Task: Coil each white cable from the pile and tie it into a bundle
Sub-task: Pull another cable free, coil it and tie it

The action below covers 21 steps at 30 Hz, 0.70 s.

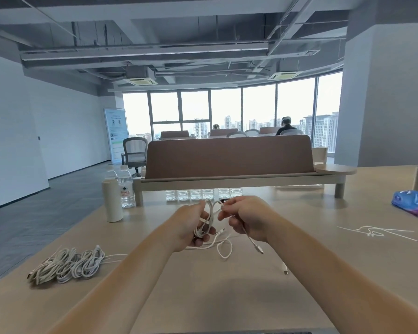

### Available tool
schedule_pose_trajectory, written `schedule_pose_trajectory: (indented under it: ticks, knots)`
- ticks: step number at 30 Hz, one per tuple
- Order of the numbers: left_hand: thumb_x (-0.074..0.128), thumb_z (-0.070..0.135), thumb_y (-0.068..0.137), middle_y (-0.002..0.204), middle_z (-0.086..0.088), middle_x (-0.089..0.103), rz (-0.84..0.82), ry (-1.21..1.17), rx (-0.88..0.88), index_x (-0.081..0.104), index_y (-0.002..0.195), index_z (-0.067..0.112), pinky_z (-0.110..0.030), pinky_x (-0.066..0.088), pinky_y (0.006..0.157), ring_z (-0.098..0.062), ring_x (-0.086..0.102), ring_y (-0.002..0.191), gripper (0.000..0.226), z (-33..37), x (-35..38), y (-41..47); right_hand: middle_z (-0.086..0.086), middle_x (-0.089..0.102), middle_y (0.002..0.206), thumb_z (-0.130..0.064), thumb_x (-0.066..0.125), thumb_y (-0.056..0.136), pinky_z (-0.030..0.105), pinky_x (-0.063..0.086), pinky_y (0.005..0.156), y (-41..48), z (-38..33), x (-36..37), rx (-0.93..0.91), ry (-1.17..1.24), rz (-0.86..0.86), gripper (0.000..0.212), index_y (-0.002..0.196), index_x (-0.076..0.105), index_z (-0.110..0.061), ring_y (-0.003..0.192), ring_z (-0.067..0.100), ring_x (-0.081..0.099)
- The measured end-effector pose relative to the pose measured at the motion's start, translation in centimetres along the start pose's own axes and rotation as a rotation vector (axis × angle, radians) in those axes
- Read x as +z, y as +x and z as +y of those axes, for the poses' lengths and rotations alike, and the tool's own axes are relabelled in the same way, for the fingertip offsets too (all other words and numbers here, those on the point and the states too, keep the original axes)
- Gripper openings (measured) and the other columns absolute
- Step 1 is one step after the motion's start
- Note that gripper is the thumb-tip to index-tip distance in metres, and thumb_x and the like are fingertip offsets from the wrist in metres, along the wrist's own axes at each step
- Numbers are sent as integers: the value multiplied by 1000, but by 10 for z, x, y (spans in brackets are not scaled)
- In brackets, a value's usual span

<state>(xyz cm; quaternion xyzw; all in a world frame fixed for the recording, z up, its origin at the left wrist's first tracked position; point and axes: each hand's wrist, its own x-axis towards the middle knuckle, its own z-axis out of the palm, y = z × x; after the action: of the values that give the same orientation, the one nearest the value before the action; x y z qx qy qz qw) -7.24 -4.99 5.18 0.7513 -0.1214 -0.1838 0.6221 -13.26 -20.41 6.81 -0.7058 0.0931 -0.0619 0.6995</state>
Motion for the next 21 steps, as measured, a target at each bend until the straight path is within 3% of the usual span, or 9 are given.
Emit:
schedule_pose_trajectory:
  ticks: [7, 10, 14, 19, 21]
  knots:
    - [32, 44, 107, 70, -17, 65, -10, -37, -24, 55, 108, 0, -23, 35, 49, -23, 53, 50, 49, -1, 3, 2, 7, 65, 61, -15, 60, 98, 21, 40, 47, -2, 7, 13, -109, -221, 55, 7, 93, 58, -11, 42, 12, 48]
    - [32, 44, 107, 68, -16, 65, -26, -52, -48, 56, 106, 2, -22, 33, 48, -23, 52, 48, 48, -1, 4, 1, 0, 62, 57, -19, 64, 94, 26, 40, 54, 1, 9, 19, -208, -366, 120, 12, 82, 64, -17, 46, 12, 47]
    - [35, 42, 105, 68, -17, 64, -27, -68, -48, 54, 97, 6, -23, 30, 50, -23, 50, 49, 42, -2, 4, -3, -10, 62, 55, -3, 58, 82, 30, 44, 67, 1, 7, 24, -238, -371, 132, 26, 71, 72, -22, 59, 12, 53]
    - [35, 38, 100, 69, -16, 61, -84, -48, -23, 59, 85, 4, -23, 25, 49, -22, 46, 50, 44, 2, 3, -7, 5, 66, 62, -9, 67, 85, 31, 47, 64, -3, 11, 23, -257, -394, 0, 14, 95, 73, -17, 55, 15, 59]
    - [31, 39, 100, 66, -17, 59, -101, -44, -24, 58, 74, 4, -24, 25, 49, -22, 44, 49, 51, 3, 4, -9, 15, 71, 69, -18, 71, 88, 32, 49, 63, -2, 14, 24, -296, -404, -30, 5, 88, 67, -16, 58, 21, 63]
